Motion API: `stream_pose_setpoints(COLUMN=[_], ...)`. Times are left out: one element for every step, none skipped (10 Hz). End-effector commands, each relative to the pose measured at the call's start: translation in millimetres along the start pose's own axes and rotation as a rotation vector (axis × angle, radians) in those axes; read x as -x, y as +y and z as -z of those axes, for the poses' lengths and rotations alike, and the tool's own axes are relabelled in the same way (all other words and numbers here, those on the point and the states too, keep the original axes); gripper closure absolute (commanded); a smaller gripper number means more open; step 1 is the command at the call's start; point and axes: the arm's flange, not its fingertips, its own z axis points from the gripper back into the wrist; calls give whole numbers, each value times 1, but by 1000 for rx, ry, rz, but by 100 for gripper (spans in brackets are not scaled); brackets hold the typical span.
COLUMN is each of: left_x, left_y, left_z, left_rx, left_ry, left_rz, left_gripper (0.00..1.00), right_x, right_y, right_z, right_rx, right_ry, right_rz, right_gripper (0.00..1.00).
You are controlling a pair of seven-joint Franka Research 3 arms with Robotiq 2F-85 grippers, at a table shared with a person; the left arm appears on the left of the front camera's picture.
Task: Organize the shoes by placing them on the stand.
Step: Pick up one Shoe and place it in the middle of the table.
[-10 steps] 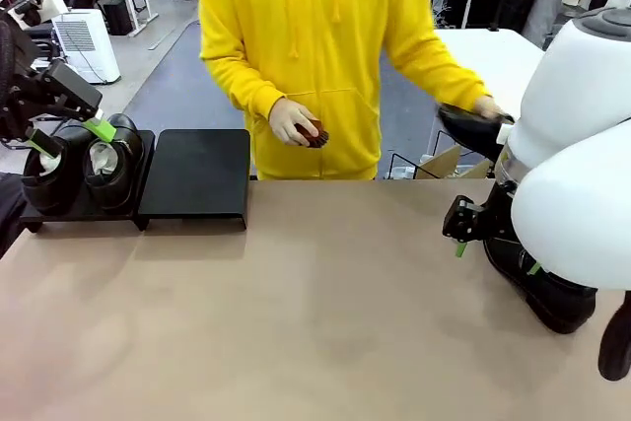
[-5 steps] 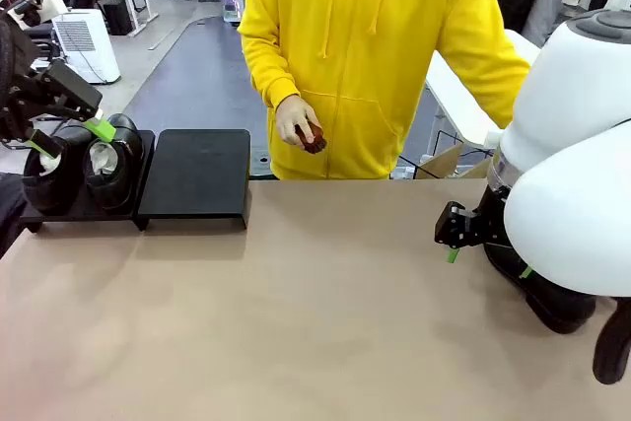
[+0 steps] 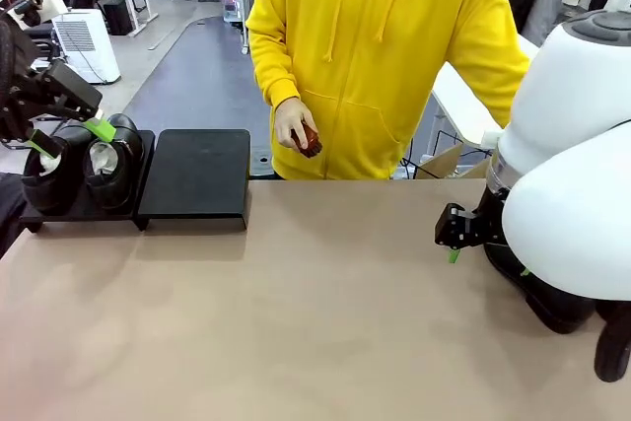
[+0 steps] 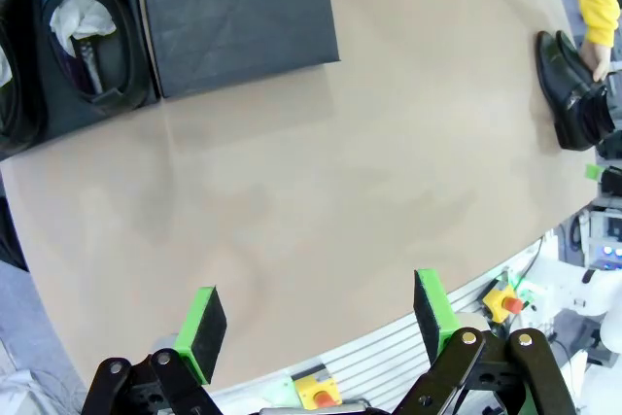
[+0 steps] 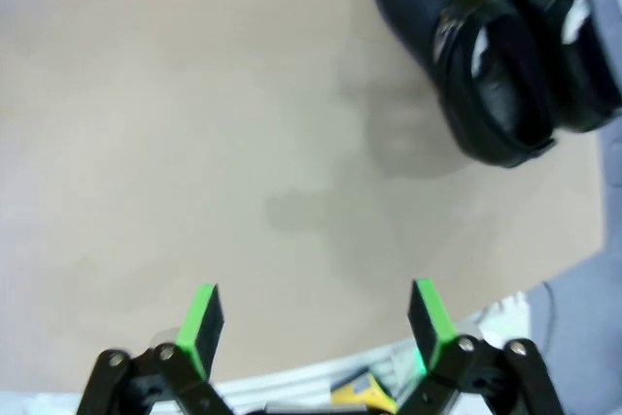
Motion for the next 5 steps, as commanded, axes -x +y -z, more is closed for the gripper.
stream_pose_setpoints(left_x=[0,0,0,0,0], left_y=[1,1,1,1,1], left_z=[-1,-1,-1,-1,-1], left_rx=[22,22,22,22,22], left_ry=[1,1,1,1,1], left_rz=[14,14,14,14,14], left_gripper=[0,0,0,0,0], right_x=[-12,-19,-28,-40,-50], right_y=[-20,-34,-48,-64,-77], right_z=[-7,-11,-12,-7,-2], right_rx=[3,-16,-42,-87,-130], right_ry=[-43,-63,-87,-86,-31], right_rz=[-169,-224,-277,-341,-373], right_gripper=[0,0,0,0,0])
